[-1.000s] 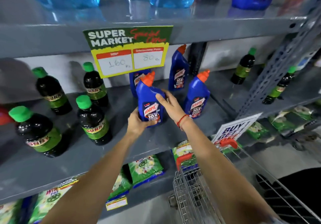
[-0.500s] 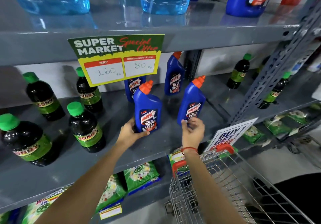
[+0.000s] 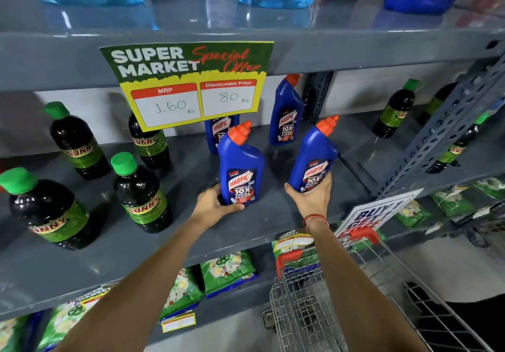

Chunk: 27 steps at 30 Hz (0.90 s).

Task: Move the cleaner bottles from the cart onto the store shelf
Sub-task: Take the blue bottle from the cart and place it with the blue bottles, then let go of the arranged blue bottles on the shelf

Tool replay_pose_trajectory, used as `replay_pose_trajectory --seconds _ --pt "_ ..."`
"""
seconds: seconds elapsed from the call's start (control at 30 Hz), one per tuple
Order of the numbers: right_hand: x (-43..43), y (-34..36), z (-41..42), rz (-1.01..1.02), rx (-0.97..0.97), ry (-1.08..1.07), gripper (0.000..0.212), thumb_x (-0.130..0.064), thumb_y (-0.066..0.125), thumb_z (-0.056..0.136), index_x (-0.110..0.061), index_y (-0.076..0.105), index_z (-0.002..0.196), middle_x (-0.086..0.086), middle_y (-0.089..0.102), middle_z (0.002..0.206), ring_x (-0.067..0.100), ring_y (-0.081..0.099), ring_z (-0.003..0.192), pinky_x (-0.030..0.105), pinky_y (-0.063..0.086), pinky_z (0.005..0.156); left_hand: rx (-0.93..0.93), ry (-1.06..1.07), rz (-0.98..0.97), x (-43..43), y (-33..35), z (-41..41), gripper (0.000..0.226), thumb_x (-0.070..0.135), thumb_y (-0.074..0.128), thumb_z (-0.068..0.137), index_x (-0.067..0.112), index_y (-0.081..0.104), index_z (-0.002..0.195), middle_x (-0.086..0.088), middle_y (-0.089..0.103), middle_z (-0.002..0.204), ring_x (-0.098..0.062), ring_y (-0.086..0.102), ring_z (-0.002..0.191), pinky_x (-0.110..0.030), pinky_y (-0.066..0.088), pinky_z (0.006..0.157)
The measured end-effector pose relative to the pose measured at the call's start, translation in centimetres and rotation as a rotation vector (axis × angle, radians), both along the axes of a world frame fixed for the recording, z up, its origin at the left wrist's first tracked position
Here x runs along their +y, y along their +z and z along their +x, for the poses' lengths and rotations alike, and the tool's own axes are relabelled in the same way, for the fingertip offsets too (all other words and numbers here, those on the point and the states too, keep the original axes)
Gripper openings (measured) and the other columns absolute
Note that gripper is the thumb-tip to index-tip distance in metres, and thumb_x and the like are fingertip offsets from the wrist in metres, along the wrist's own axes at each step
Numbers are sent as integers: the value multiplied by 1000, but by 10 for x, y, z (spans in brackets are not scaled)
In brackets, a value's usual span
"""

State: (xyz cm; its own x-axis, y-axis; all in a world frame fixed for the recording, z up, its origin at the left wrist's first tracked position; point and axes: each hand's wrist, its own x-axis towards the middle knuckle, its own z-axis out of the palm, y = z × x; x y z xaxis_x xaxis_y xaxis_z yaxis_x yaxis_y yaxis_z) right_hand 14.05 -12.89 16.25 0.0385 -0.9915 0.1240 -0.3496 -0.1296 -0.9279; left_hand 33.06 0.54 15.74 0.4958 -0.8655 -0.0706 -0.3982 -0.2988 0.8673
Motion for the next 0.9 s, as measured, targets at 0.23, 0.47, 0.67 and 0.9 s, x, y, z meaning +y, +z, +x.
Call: replay_pose_trajectory --seconds 0.23,0.47,0.67,0.9 --pt "0 -1 0 -8 -5 -6 104 -23 85 51 -9 26 136 14 47 128 27 47 118 27 36 95 -17 -20 22 1 1 0 53 30 85 59 16 63 106 -1 70 107 -19 64 101 -36 49 94" --pt "-2 -2 1 9 23 -11 104 -27 85 49 -10 27 134 13 50 126 28 50 115 36 43 99 -18 -21 19 2 3 -1 53 28 84 60 15 62 107 -4 69 109 -19 64 101 -35 50 93" --pt "2 1 -5 18 52 29 110 -27 87 52 -6 23 139 18 42 135 30 41 126 38 36 106 -66 33 9 7 2 -8 59 28 84 60 12 60 111 -6 68 112 -16 61 98 -26 45 82" --pt "64 -11 -7 -67 -25 -105 80 -14 80 64 1 38 131 26 46 126 37 48 118 35 36 102 -62 174 -138 63 0 -22 57 21 79 69 12 56 121 0 65 120 -8 55 111 -20 38 94"
